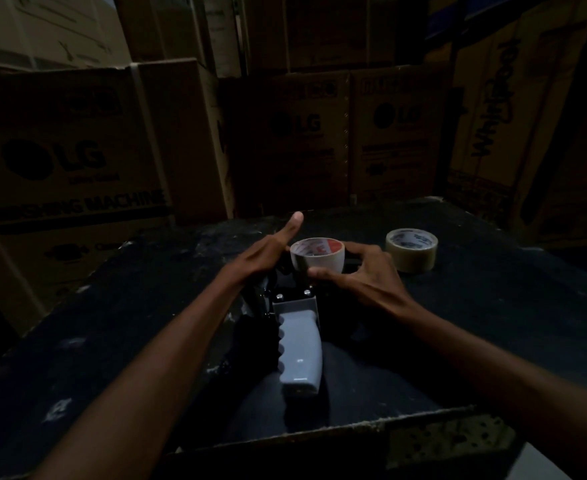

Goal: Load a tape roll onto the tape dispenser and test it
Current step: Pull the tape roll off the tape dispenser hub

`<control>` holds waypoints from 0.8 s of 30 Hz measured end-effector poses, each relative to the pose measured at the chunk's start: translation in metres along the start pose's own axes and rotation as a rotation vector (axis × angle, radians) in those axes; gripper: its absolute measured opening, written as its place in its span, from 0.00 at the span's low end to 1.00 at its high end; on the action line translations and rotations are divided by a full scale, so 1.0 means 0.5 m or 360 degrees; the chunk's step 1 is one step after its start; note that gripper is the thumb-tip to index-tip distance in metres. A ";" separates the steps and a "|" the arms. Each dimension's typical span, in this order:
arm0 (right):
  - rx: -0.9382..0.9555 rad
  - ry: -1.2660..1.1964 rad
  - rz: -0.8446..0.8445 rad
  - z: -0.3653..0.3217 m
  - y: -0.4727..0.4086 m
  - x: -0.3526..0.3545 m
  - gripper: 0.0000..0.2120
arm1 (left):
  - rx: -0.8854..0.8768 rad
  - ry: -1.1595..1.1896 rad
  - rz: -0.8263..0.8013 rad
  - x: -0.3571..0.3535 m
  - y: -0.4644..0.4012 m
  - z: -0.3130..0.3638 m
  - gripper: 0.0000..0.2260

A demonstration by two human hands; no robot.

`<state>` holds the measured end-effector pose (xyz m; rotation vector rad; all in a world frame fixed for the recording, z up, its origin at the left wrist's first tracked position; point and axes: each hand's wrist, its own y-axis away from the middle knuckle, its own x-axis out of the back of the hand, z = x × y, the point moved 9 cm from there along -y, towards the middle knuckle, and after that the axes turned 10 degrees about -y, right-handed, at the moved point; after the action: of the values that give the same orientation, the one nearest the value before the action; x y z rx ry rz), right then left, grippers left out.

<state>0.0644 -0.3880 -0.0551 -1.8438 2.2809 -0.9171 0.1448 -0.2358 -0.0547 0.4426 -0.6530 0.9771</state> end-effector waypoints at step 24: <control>-0.0133 -0.0513 0.0050 0.004 -0.018 0.016 0.16 | -0.0120 -0.0650 0.0085 0.007 -0.011 0.026 0.14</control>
<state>0.0708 -0.3970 -0.0501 -1.8251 2.1693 -0.4835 0.1466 -0.2445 -0.0431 0.5669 -1.0709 0.9155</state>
